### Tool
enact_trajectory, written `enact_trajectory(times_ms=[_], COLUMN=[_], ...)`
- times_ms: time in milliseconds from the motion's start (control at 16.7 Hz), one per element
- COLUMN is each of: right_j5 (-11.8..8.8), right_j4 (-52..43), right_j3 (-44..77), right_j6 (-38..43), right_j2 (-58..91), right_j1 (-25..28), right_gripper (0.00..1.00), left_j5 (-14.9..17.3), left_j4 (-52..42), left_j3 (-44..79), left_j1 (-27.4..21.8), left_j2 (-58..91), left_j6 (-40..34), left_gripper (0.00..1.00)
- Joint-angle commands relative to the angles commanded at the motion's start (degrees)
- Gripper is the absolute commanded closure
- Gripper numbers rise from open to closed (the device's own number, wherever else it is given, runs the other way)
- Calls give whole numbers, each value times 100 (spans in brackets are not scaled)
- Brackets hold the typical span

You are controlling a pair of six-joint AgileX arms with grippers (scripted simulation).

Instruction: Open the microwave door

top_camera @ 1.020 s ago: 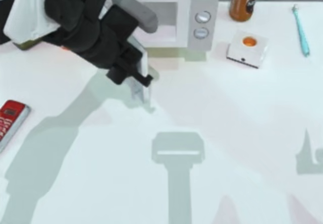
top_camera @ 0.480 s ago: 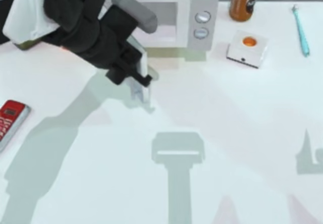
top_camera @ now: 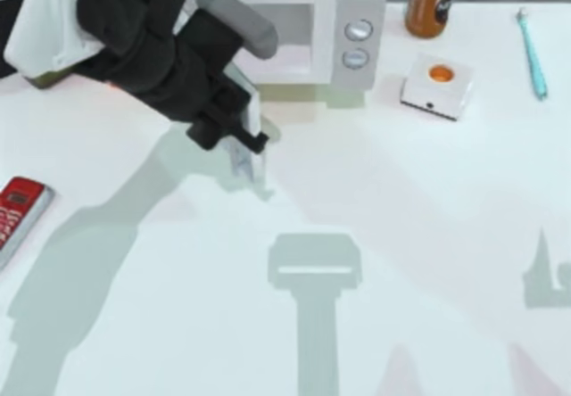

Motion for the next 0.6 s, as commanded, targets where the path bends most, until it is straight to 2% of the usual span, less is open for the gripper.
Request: enact_trajectory(times_ms=[420, 600], right_j5=[0, 0], right_j4=[0, 0], right_j3=[0, 0], right_j6=[0, 0], right_j2=[0, 0], right_j1=[0, 0], right_gripper=[0, 0], left_j5=[39, 185], left_j4=[-8, -85], left_j3=[-13, -62], left_j1=[-16, 116], left_j2=[5, -42], left_j6=[1, 318], left_gripper=[100, 100])
